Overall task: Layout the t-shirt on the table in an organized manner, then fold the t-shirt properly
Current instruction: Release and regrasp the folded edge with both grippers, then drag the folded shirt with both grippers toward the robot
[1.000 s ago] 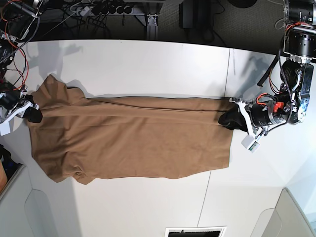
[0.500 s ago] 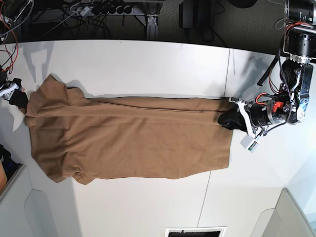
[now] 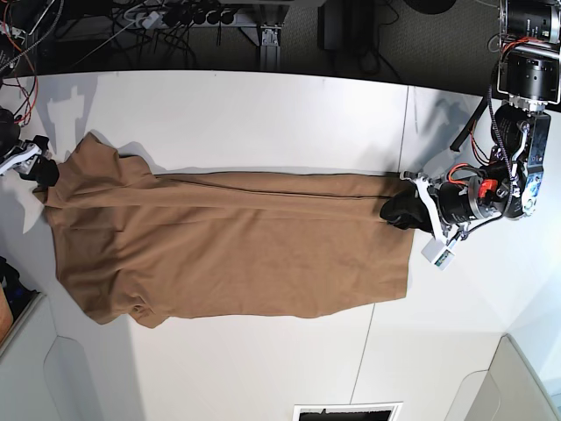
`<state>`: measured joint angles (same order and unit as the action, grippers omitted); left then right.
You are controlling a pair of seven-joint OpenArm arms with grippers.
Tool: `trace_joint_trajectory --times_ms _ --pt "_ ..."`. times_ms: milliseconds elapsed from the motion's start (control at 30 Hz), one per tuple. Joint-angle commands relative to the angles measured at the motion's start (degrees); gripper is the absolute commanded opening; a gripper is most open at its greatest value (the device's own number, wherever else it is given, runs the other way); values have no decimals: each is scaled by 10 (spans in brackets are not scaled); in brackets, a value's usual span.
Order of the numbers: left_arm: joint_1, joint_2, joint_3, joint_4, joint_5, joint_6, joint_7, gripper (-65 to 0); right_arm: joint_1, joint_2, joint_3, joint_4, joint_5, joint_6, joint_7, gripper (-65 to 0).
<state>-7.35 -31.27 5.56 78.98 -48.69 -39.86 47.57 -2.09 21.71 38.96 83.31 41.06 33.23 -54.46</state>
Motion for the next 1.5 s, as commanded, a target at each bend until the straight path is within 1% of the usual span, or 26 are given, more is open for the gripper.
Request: trace_joint_trajectory --times_ms 0,100,133,167,200,267,300,667,833,933,967,1033,1067,1100,1133,1200,1333,1367,1400,1433,1467 --pt "-12 -8 -5 7 -10 -1 -10 -454 7 9 -3 5 9 1 17 -364" --pt "-12 -9 -5 7 -10 -1 -10 -454 10 9 -22 4 10 0 24 -367" --pt "-12 -9 -5 7 -10 -1 -8 -454 14 9 -27 4 9 0 24 -383" --pt "-12 -9 -5 7 -10 -1 -5 -454 16 9 -30 4 9 0 24 -414" --pt "-12 -9 -5 7 -10 -1 -3 -454 18 10 -33 4 10 0 24 -462" --pt "-12 -9 -5 7 -10 -1 3 -454 24 9 -34 4 10 0 24 -595" --pt "-12 -9 -5 7 -10 -1 5 -454 28 10 -34 4 10 -1 24 -650" --pt "-12 -11 -5 7 1 -1 5 -454 117 10 -34 4 5 0 25 -650" --pt "-12 -11 -5 7 2 -1 0 -454 143 10 -63 -20 -58 0 49 -650" --pt "-12 -11 -5 7 1 -1 -6 -454 150 10 -94 -52 -71 0 71 -650" --pt "-12 -11 -5 7 1 -1 -6 -454 151 10 -104 -61 -73 0 82 -603" --pt "-12 -11 -5 7 1 -1 -6 -454 151 10 -121 -75 -77 -5 100 -430" --pt "-12 -11 -5 7 1 -1 -6 -454 151 9 -128 -78 -77 -5 102 -366" --pt "-12 -11 -5 7 1 -1 -6 -454 151 10 -133 -78 -76 -6 101 -329" --pt "-12 -11 -5 7 2 -1 -6 -454 151 10 -135 -78 -76 -6 100 -324" --pt "-12 -11 -5 7 2 -1 -6 -454 155 10 -135 -73 -73 -11 89 -325" --pt "-9 -11 -5 7 1 -1 -6 -454 159 10 -126 -34 -47 -15 42 -328" --pt "-9 -11 -5 7 1 -1 -6 -454 159 10 -123 -17 -43 -15 34 -345" --pt "-9 -11 -5 7 1 -1 -6 -454 159 10 -120 -2 -41 -15 25 -383" --pt "-9 -11 -5 7 1 -1 -6 -454 159 10 -118 12 -40 -15 15 -443" --pt "-9 -11 -5 7 1 -1 -6 -454 159 11 -118 21 -40 -16 12 -527"
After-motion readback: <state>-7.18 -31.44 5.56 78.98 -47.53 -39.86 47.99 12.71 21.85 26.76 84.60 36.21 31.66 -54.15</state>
